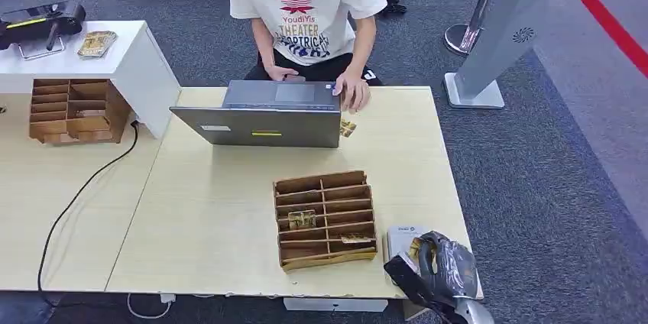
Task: Pass the card to the sensor for recognition and then transmit it.
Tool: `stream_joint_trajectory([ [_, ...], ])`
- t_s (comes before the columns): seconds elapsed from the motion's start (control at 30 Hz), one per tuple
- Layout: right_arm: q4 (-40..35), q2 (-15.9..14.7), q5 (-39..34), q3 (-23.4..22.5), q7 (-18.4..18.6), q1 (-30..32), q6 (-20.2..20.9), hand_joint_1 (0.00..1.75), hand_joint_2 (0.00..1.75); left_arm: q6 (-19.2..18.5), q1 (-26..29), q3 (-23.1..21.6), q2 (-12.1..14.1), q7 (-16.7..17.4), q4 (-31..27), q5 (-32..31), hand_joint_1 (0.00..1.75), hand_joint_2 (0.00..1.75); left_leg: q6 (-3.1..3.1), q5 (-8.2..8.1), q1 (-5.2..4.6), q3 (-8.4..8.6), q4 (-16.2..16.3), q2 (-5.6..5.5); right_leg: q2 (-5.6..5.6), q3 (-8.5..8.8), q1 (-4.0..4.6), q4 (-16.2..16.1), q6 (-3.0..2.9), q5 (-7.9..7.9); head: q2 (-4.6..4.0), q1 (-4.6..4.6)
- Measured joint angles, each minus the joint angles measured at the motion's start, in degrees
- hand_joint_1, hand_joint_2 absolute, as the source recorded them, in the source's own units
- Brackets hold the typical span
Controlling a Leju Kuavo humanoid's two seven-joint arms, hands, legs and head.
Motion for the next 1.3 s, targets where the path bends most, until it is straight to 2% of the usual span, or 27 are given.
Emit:
stream_joint_trajectory([
  [1.03,-0.2,-1.4,-0.7,0.2,-0.4,1.7,-2.2,1.75,1.75,0.4,-0.4,-1.0,-0.4,0.3,0.0,-0.9,0.0,0.0,0.0,-0.08,-0.01,0.01,0.0,0.01,0.0,0.01,0.0,0.0,0.06,-0.04,0.0,0.0],
  [1.23,-1.3,-1.4,-1.0,-0.5,-2.3,2.6,-4.3,1.75,1.75,0.4,-0.5,-1.4,-0.7,0.3,0.0,-1.0,0.0,0.0,0.01,-0.08,-0.02,0.0,0.0,0.02,0.01,0.01,0.0,0.0,0.07,-0.04,0.0,0.0],
  [1.3,-2.0,-1.3,-1.7,-1.2,-4.0,3.1,-6.0,1.75,1.75,0.6,-0.6,-1.4,-0.8,0.3,0.0,-1.2,0.0,0.0,0.01,-0.09,-0.02,-0.01,0.0,0.0,0.0,0.01,0.0,0.0,0.07,-0.05,0.0,0.0],
])
